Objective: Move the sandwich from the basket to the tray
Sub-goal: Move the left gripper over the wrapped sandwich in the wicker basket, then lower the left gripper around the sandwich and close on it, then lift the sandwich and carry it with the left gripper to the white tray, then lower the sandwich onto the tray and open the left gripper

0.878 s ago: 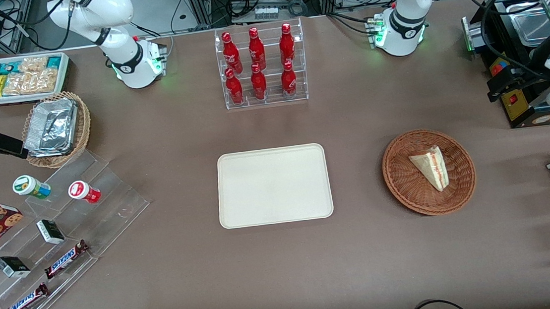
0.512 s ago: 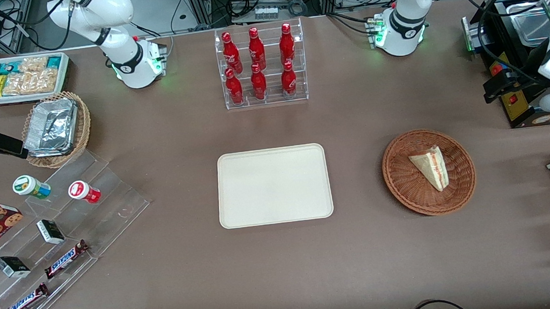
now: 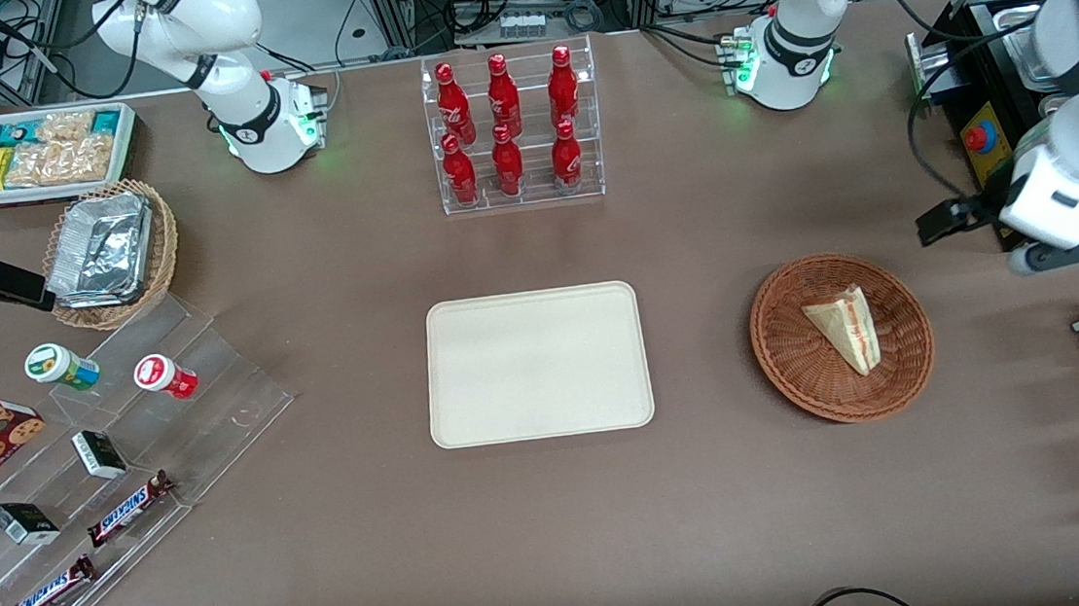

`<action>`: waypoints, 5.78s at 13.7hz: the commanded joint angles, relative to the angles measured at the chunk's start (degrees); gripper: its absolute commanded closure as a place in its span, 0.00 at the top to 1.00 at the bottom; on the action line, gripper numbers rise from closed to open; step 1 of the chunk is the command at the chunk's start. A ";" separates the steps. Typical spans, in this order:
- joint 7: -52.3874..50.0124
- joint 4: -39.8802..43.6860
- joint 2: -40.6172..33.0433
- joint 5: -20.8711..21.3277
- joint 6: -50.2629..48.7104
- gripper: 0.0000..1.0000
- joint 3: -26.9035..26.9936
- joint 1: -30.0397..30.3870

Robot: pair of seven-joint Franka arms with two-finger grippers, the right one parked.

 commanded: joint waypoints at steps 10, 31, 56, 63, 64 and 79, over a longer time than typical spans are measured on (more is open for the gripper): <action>-16.73 -18.91 3.19 -0.09 29.96 1.00 -2.90 -0.22; -20.16 -21.12 14.54 0.35 39.29 0.00 -3.08 -0.92; -25.52 26.07 38.52 2.63 15.11 0.00 -3.08 -38.28; -28.86 26.35 42.14 5.89 20.48 0.00 -2.90 -40.04; -29.64 26.35 42.75 5.98 21.01 0.00 -2.90 -39.95; -30.44 27.05 44.34 5.89 21.01 1.00 -2.73 -39.86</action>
